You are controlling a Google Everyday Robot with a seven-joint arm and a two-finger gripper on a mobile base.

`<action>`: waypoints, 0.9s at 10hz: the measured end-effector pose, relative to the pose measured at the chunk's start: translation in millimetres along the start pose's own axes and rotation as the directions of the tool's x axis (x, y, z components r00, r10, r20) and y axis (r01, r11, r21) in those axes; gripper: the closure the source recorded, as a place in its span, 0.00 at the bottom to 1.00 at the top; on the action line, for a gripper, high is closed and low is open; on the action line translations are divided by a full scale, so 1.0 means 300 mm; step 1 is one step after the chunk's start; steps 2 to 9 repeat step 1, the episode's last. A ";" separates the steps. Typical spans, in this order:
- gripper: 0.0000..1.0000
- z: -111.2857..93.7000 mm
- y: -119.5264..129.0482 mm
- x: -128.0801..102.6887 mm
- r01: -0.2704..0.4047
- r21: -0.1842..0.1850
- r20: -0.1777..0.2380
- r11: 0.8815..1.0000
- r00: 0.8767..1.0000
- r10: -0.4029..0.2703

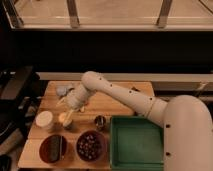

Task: Place apple in plastic cup

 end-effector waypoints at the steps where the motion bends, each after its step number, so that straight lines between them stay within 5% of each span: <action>1: 0.22 0.001 0.000 -0.001 0.001 -0.001 0.000 1.000 1.000 -0.001; 9: 0.22 0.001 0.000 -0.001 0.001 -0.001 0.000 1.000 1.000 -0.001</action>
